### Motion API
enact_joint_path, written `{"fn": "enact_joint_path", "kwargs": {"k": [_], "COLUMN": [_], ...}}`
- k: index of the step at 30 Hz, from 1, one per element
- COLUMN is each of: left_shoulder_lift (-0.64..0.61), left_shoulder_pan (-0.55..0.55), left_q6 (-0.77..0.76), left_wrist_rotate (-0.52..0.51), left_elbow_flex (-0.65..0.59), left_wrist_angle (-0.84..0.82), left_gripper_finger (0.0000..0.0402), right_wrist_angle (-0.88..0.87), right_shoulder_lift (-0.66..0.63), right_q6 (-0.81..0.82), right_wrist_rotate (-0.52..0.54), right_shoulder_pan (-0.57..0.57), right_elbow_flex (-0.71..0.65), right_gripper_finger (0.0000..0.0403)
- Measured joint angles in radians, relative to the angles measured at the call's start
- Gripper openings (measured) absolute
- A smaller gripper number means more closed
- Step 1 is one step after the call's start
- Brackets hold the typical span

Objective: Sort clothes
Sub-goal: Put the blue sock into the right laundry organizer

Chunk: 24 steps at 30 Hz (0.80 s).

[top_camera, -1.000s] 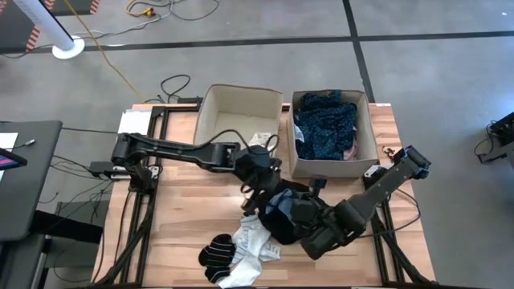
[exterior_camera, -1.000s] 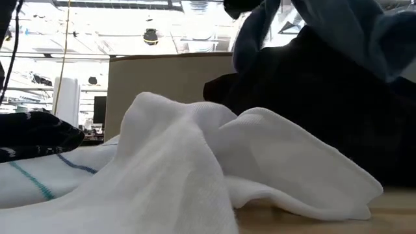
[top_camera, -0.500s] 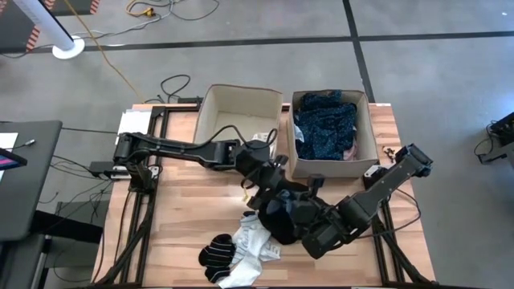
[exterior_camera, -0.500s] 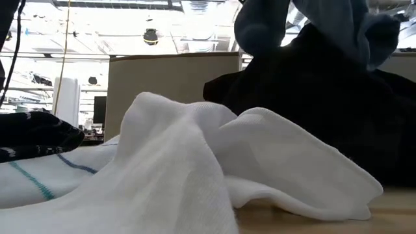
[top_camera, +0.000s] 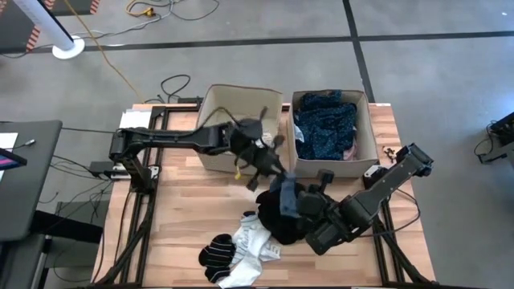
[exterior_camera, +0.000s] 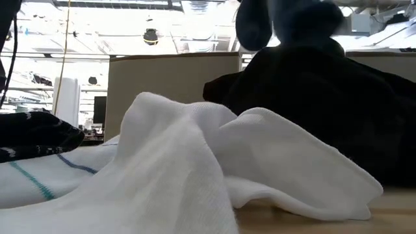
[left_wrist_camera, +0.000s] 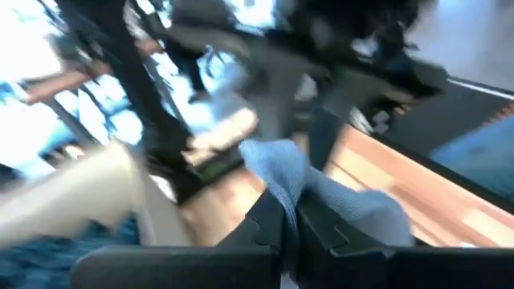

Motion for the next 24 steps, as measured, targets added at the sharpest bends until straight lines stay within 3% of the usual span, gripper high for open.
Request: {"fn": "enact_joint_path", "kwargs": {"k": [6, 10, 17, 24], "left_shoulder_lift": [-0.031, -0.041, -0.026, 0.041], "left_shoulder_pan": [0.075, 0.122, 0.208, 0.260], "left_q6": [-0.005, -0.028, -0.115, -0.232], "left_wrist_rotate": [0.000, 0.001, 0.032, 0.099], "left_elbow_flex": [0.001, 0.001, 0.001, 0.001], "left_wrist_angle": [0.116, 0.255, 0.450, 0.668], "left_gripper_finger": [0.0002, 0.0001, 0.0001, 0.0001], "right_wrist_angle": [-0.068, -0.068, -0.041, 0.095], "right_shoulder_lift": [0.001, 0.002, 0.009, 0.008], "right_q6": [0.186, 0.294, 0.442, 0.529], "right_wrist_rotate": [-0.087, -0.091, -0.099, -0.100], "right_shoulder_pan": [0.031, 0.055, 0.116, 0.160], "right_elbow_flex": [-0.001, -0.004, -0.028, -0.153], "right_gripper_finger": [0.0189, 0.0228, 0.0228, 0.0215]}}
